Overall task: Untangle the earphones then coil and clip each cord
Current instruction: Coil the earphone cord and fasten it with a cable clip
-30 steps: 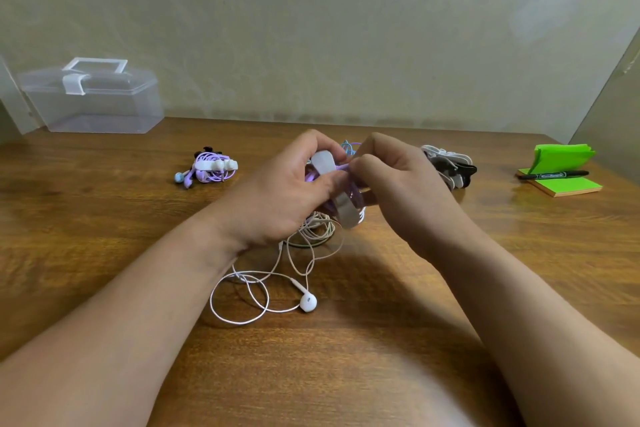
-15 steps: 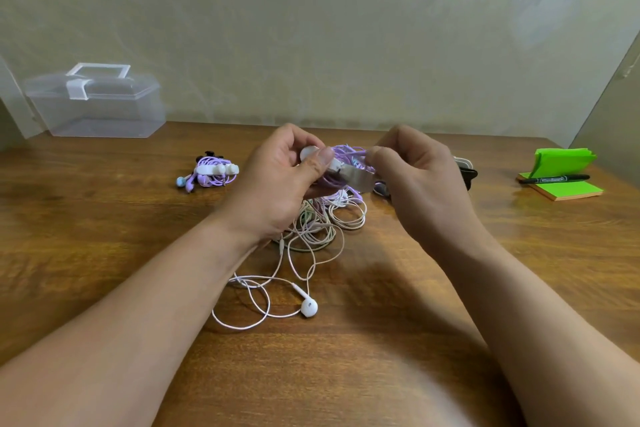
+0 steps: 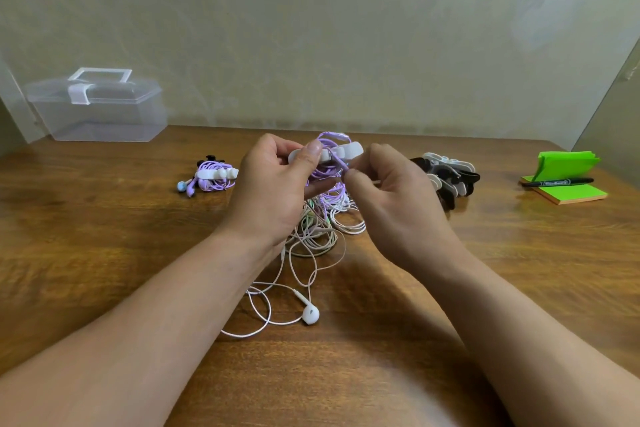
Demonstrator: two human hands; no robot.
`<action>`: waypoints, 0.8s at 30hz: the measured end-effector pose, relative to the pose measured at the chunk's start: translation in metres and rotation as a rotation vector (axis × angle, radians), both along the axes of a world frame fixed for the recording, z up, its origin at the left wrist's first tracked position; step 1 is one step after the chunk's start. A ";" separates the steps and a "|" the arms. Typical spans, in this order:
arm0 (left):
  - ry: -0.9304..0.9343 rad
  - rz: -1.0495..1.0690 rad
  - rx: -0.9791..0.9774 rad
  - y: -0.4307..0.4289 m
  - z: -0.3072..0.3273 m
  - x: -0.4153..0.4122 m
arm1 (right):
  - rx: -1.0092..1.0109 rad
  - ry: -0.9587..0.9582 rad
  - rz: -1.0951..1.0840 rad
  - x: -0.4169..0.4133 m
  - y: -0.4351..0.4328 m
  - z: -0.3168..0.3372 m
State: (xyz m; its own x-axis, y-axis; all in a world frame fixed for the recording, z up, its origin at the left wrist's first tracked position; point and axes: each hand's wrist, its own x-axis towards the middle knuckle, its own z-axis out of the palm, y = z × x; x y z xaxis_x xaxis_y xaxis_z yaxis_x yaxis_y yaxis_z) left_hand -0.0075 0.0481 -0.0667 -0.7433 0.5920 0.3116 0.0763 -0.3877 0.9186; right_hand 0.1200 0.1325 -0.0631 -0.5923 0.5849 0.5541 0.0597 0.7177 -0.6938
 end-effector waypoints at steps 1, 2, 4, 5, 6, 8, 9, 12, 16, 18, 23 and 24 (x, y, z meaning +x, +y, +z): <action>-0.025 -0.001 0.015 0.001 0.001 0.001 | 0.024 -0.018 -0.008 -0.001 0.000 -0.001; -0.046 -0.006 0.030 0.001 0.002 0.003 | 0.046 -0.034 -0.012 -0.002 0.001 -0.003; -0.083 -0.043 0.054 0.001 0.003 0.002 | 0.078 -0.052 -0.004 -0.004 0.001 -0.006; -0.100 -0.073 0.060 0.000 0.004 0.001 | 0.093 -0.057 0.009 -0.005 0.001 -0.007; -0.116 -0.108 0.060 -0.001 0.006 0.000 | 0.114 -0.062 0.026 -0.004 0.002 -0.008; -0.139 -0.197 0.030 -0.004 0.009 -0.003 | 0.166 -0.095 0.059 -0.002 0.005 -0.007; -0.142 -0.245 -0.004 -0.005 0.010 -0.004 | 0.190 -0.121 0.071 -0.001 0.007 -0.007; -0.094 -0.348 -0.135 -0.009 0.011 -0.007 | 0.224 -0.187 0.102 0.005 0.014 -0.003; -0.084 -0.342 -0.174 -0.010 0.008 -0.007 | 0.260 -0.282 0.133 0.010 0.019 0.000; -0.084 -0.326 -0.182 -0.009 0.005 -0.008 | 0.279 -0.295 0.146 0.011 0.018 0.000; -0.088 -0.311 -0.162 -0.008 0.005 -0.007 | 0.236 -0.300 0.159 0.009 0.023 -0.004; -0.084 -0.299 -0.156 -0.007 0.005 -0.008 | 0.223 -0.301 0.168 0.008 0.024 -0.004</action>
